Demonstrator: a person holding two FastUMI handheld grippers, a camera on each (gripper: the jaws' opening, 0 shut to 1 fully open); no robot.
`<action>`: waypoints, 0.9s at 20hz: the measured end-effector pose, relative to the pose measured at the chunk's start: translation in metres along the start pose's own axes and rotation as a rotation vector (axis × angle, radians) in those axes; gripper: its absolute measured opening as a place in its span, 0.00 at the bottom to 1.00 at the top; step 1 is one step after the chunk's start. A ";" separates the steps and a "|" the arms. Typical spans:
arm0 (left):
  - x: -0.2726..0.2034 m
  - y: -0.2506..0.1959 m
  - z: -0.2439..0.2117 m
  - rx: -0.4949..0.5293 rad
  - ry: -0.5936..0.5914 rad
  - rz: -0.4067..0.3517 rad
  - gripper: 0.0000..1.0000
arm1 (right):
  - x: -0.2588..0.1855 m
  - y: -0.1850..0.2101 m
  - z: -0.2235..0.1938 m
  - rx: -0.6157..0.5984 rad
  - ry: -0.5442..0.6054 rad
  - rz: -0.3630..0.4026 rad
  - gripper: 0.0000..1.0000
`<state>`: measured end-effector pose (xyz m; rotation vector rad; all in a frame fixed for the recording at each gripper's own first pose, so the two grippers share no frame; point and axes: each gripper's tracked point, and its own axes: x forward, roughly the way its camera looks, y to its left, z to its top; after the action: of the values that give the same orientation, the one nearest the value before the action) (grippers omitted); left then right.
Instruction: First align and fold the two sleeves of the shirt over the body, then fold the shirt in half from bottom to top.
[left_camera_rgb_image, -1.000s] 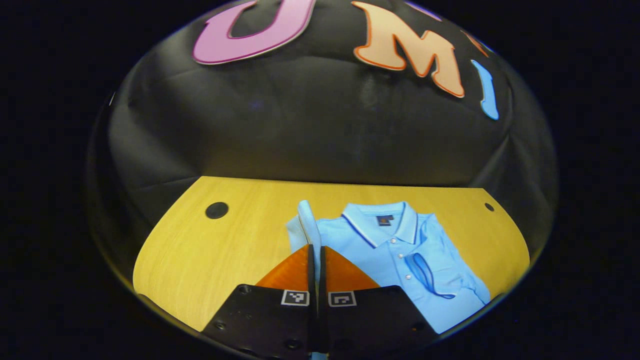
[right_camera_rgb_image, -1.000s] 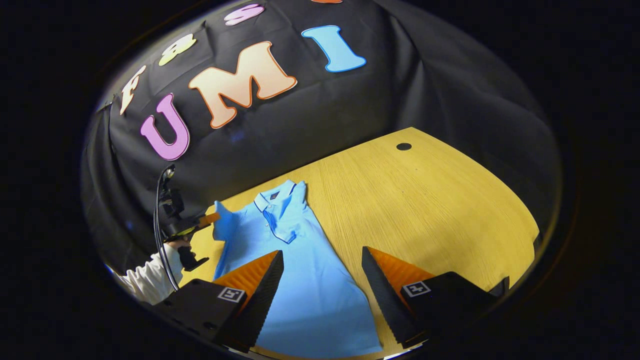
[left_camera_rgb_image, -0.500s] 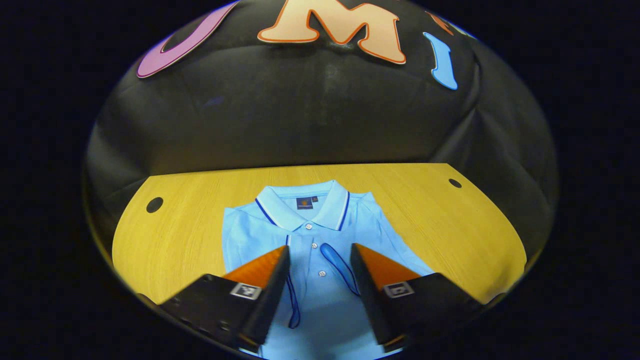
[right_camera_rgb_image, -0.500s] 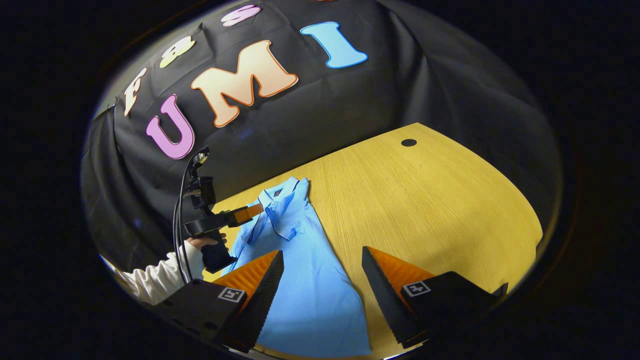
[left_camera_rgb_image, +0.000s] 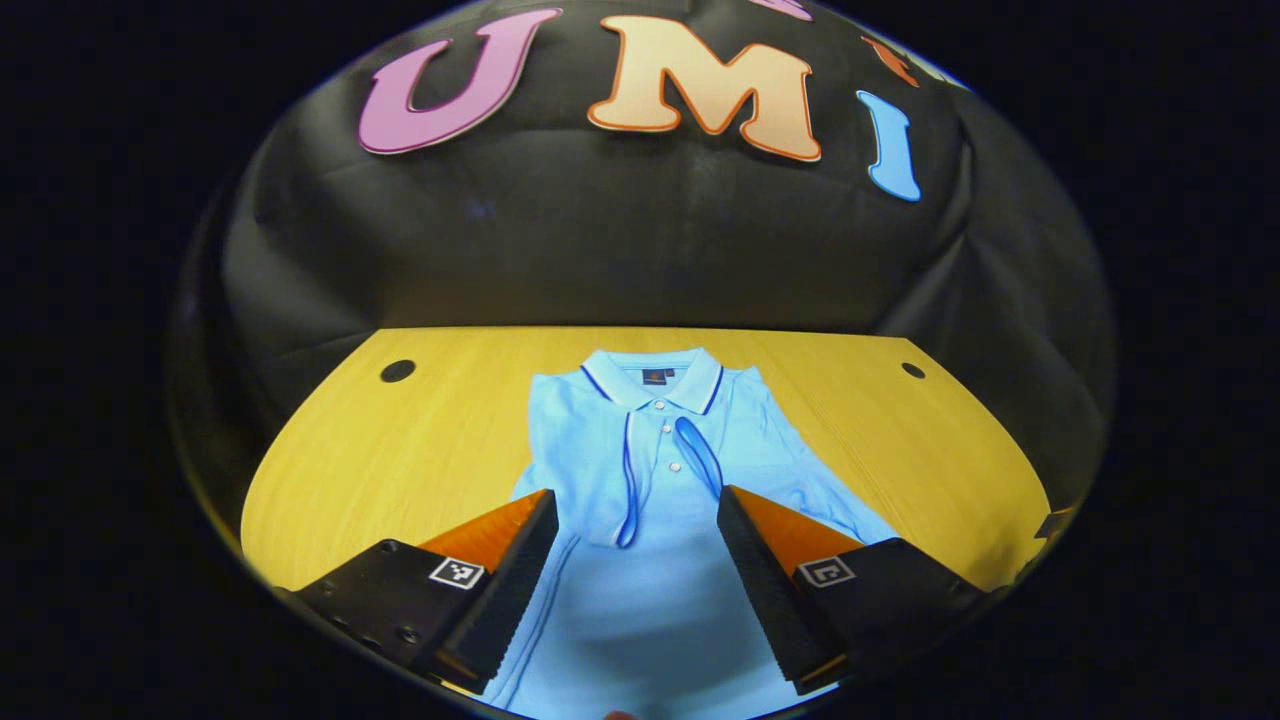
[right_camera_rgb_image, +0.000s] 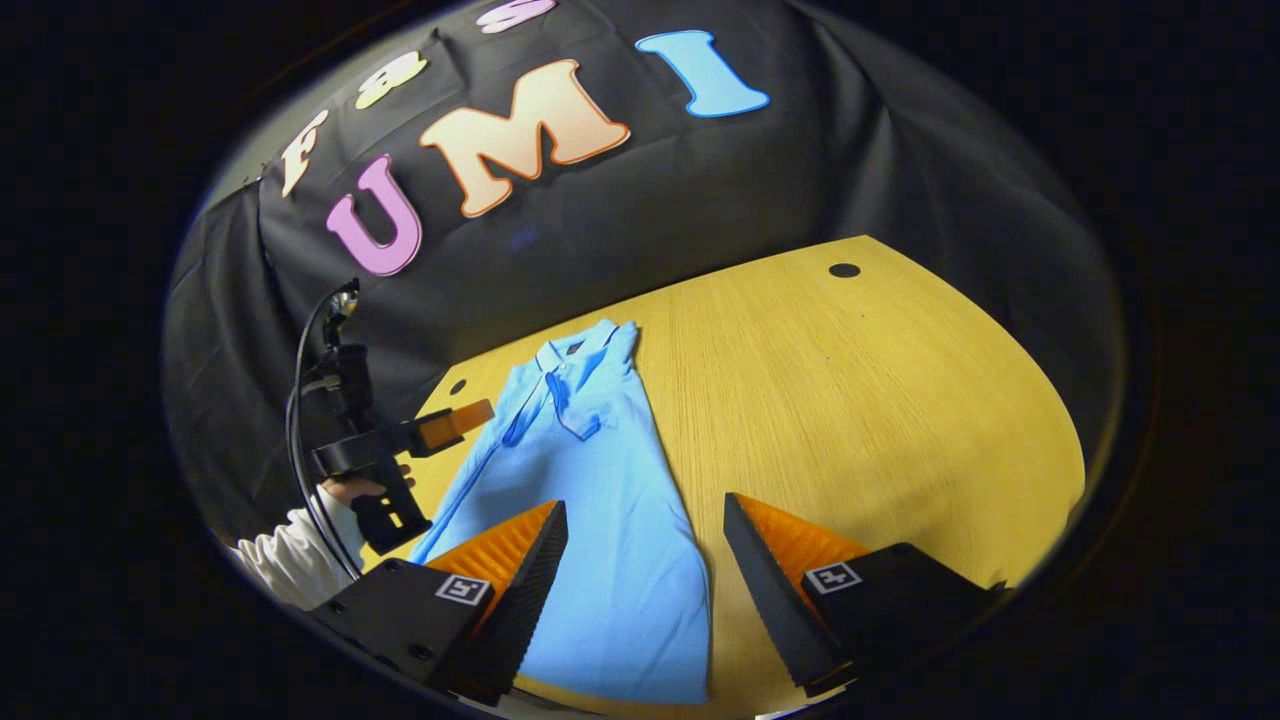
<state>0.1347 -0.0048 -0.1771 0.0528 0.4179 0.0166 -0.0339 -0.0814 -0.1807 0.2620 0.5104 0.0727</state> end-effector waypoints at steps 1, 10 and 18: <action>-0.018 0.006 -0.007 0.006 0.000 0.008 0.97 | -0.003 0.003 -0.010 -0.021 0.005 -0.001 0.98; -0.155 0.038 -0.096 -0.010 0.045 0.021 0.98 | -0.037 0.011 -0.094 -0.091 0.006 -0.080 0.98; -0.196 0.052 -0.179 -0.025 0.123 0.040 0.98 | -0.045 -0.012 -0.164 -0.139 0.046 -0.196 0.98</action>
<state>-0.1173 0.0505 -0.2582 0.0357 0.5394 0.0648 -0.1537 -0.0611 -0.3006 0.0737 0.5713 -0.0761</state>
